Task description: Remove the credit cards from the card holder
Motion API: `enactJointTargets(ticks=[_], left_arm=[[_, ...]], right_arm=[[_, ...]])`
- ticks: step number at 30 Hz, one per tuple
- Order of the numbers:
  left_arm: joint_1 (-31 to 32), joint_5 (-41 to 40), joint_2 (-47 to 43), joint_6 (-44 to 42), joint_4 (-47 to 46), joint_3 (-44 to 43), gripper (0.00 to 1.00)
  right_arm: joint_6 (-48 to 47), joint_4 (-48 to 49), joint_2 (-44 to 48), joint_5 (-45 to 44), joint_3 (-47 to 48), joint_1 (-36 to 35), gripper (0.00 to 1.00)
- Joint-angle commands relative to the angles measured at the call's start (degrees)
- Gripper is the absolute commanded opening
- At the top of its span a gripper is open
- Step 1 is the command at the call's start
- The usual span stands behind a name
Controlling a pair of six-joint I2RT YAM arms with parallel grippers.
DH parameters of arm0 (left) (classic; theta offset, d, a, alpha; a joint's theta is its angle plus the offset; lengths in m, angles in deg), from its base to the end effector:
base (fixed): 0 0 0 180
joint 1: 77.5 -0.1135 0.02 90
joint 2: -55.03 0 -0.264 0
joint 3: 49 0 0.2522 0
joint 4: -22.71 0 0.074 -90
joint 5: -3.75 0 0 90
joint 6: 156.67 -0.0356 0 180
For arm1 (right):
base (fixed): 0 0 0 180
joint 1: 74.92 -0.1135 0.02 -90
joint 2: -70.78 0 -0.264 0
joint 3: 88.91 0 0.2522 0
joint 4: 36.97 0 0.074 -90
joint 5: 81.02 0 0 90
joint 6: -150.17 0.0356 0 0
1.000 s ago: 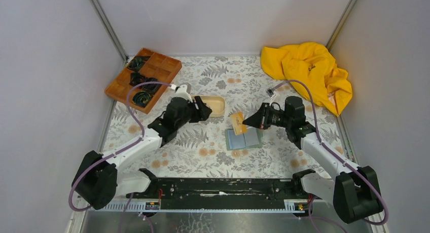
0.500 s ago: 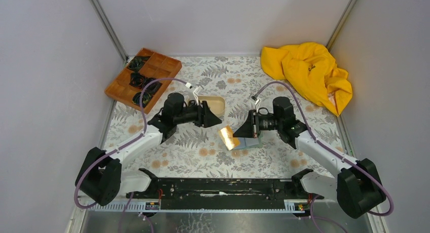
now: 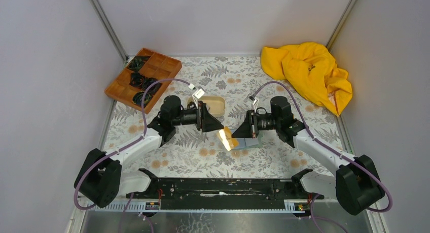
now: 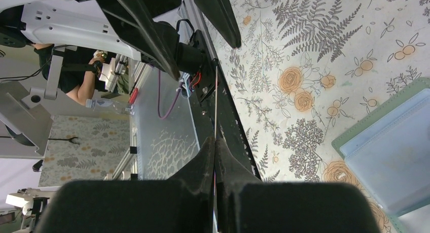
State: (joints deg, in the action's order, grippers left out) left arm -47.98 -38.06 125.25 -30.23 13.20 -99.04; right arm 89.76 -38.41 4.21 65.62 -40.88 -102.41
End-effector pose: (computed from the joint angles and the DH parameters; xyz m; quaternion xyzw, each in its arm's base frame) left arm 0.2162 -0.1529 0.2568 0.2177 0.7172 -0.5808 0.3177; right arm 0.2010 0.1381 0.2436 -0.2589 0.7259 0.5826 0.2580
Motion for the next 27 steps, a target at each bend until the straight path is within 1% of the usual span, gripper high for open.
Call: enactJointTargets(ticks=[1,2,4,6,7,14,16,19,25,26,27], left_arm=[[-0.21,3.19,-0.53,1.83,-6.36,2.76,0.52],[-0.08,2.96,-0.26,1.60,-5.91,2.86,0.52],[0.24,3.05,0.86,0.91,-5.32,2.72,0.47],[0.57,3.83,1.98,0.96,-5.90,2.65,0.36],[0.81,4.07,2.37,1.03,-6.13,2.62,0.33],[1.42,6.48,3.39,1.22,-7.93,2.95,0.27],[1.51,6.88,4.32,1.33,-8.23,2.96,0.18],[1.51,6.92,5.37,1.71,-8.61,2.96,0.00],[1.01,8.58,6.41,2.16,-11.70,4.22,0.00],[0.59,8.19,6.38,2.34,-11.80,4.29,0.00],[0.10,7.51,6.25,2.44,-11.80,4.36,0.00]], right_arm=[[-0.84,1.84,-0.14,1.77,3.09,-0.50,0.00],[-0.81,1.88,-0.02,1.76,3.09,-0.49,0.00],[-0.88,1.86,0.06,1.73,3.09,-0.55,0.00],[-1.02,1.77,-0.16,1.64,3.25,-0.53,0.00],[-1.00,1.82,-0.35,1.71,3.23,-0.53,0.00],[-0.52,2.98,-1.22,2.07,2.93,-0.53,0.00],[-0.65,2.69,-1.12,2.02,2.92,-0.53,0.00],[-0.90,2.56,-0.96,1.83,2.84,-0.52,0.00],[-0.93,2.63,-0.18,1.96,2.49,-0.53,0.00],[-0.97,2.54,0.37,1.10,2.44,-0.53,0.06],[-1.29,1.88,1.17,-0.25,2.33,-0.49,0.19]])
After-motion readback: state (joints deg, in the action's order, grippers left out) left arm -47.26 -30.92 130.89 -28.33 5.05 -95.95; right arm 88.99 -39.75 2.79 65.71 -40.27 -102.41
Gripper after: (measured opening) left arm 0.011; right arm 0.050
